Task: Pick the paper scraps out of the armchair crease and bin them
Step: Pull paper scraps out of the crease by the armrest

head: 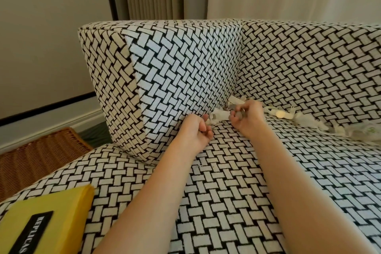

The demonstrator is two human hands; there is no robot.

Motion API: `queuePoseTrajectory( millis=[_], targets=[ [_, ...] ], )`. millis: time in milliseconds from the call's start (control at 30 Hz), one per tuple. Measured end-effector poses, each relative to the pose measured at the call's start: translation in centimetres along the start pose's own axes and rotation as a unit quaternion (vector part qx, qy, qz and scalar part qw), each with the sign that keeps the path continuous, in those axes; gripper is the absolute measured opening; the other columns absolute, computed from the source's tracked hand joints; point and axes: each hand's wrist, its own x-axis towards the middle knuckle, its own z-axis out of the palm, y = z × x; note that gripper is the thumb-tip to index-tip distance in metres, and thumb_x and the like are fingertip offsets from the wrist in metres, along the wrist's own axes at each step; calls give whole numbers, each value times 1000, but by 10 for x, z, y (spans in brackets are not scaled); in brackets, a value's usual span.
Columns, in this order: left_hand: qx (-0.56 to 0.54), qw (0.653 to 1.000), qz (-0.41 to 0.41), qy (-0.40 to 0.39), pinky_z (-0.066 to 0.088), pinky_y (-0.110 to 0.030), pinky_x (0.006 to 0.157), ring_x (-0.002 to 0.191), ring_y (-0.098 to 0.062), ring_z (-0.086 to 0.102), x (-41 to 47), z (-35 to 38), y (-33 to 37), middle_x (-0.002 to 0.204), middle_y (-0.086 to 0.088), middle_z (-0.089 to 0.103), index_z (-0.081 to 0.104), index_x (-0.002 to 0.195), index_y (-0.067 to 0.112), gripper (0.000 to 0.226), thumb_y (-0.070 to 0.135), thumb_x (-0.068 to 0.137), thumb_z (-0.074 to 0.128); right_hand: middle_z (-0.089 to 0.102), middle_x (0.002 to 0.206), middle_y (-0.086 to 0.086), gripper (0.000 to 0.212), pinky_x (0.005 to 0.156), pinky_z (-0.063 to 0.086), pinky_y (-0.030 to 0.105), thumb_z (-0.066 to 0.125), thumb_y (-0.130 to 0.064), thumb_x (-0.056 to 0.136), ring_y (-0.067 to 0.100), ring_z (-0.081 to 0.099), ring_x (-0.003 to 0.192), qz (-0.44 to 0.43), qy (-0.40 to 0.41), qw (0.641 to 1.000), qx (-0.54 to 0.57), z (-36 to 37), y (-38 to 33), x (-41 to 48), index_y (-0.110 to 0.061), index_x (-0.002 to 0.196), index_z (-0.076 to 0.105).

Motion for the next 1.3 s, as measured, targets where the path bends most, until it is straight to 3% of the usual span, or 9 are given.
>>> queuePoseTrajectory(
  millis=[167,233,367,433,567,733,900,1167,1300],
  targets=[
    [24,999,18,-19,22,-20,49,52,-12,29,-2,-1,0,68,-5,39,44,73,5,40,-7,43,20,37,45,-4,28,26,20,15,44,-24,93,5,25,32,15,-69,982,-173,6,6,1,-13,67,43],
    [39,999,23,-20,21,-20,47,51,-11,28,-3,-1,0,66,-4,37,43,73,6,40,-7,43,20,43,49,-5,24,30,25,18,51,-24,91,6,30,34,-56,-36,932,-356,14,12,-3,-15,69,53],
    [47,998,27,-24,21,-21,47,51,-11,28,0,-3,-2,66,-3,35,44,74,6,41,-6,43,20,64,85,-1,19,57,45,22,55,-17,88,11,55,70,-225,-17,767,-601,21,29,3,-13,100,69],
    [50,998,26,-27,21,-20,45,50,-11,28,1,-3,-2,66,-3,36,45,75,6,43,-6,42,20,66,99,6,22,72,50,30,58,-18,86,19,59,87,-223,7,734,-641,22,32,5,-11,105,66],
    [50,998,23,-27,23,-20,46,51,-12,29,3,-4,-1,67,-3,36,46,75,5,44,-7,42,20,64,97,8,21,66,42,28,55,-19,86,22,55,83,-235,10,682,-693,23,32,4,-8,103,62],
    [39,999,13,-34,27,-21,50,54,-12,30,4,-5,-2,73,-5,41,47,78,5,45,-7,43,22,48,63,0,22,52,36,25,56,-21,87,17,48,64,-225,-56,751,-618,16,22,4,-13,68,49],
    [10,999,4,-37,32,-22,53,58,-13,36,3,-6,-2,79,-7,42,51,81,4,47,-9,44,23,41,51,-4,33,32,22,17,38,-35,97,7,28,36,-69,-92,915,-387,4,11,-5,-17,70,43],
    [-69,997,2,-43,47,-26,68,79,-20,54,-8,-18,-8,89,-12,52,53,91,1,42,-18,72,20,51,58,3,12,27,23,14,51,-13,91,4,31,28,-3,-70,895,-440,-1,10,-19,-6,81,51],
    [-14,999,32,-30,36,-21,52,59,-13,39,-21,-21,-9,69,-5,43,47,78,6,22,-9,79,30,48,57,3,8,28,21,12,47,-4,90,4,29,30,36,-120,932,-340,-2,10,-30,-4,82,48]
  ],
)
